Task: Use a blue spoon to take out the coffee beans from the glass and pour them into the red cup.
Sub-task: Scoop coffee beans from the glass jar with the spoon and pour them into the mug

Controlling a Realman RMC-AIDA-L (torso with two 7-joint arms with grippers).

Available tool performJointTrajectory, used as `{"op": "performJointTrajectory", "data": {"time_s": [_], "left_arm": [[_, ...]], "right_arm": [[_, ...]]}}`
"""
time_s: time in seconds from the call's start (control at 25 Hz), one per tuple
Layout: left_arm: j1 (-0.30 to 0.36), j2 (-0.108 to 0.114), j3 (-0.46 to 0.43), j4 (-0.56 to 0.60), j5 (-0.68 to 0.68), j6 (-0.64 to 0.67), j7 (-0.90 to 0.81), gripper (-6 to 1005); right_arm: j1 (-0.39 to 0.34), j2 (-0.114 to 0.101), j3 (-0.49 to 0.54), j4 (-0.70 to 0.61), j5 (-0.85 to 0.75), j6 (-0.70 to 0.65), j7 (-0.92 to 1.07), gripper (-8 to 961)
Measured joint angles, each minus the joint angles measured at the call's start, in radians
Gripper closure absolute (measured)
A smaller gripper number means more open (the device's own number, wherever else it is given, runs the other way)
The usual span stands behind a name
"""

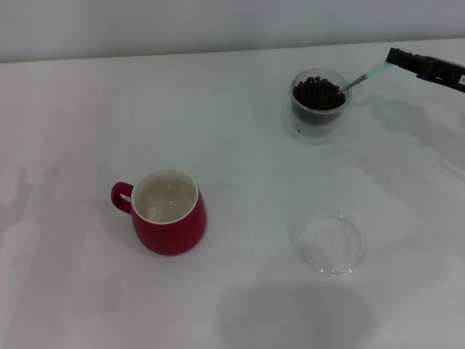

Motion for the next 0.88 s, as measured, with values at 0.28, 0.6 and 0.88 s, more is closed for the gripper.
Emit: {"op": "performJointTrajectory", "data": {"time_s": [0.28, 0.6, 0.88], "left_arm": [[-0.003, 0.0, -0.001, -0.001, 0.0, 0.001, 0.002, 228], [-0.017, 0.0, -0.007, -0.015, -0.004, -0.001, 0.004, 229], [-0.027, 0.0, -0.009, -0.015, -0.006, -0.003, 0.004, 229]], "right_arm": [[0.009, -0.01, -0.034, 0.027, -0.005, 0.011, 0.101, 806], [0.026, -0.01, -0.093, 0.052, -0.006, 0.013, 0.165, 805], [0.035, -0.021, -0.112, 0.052, -0.009, 0.0, 0.217, 805]]}}
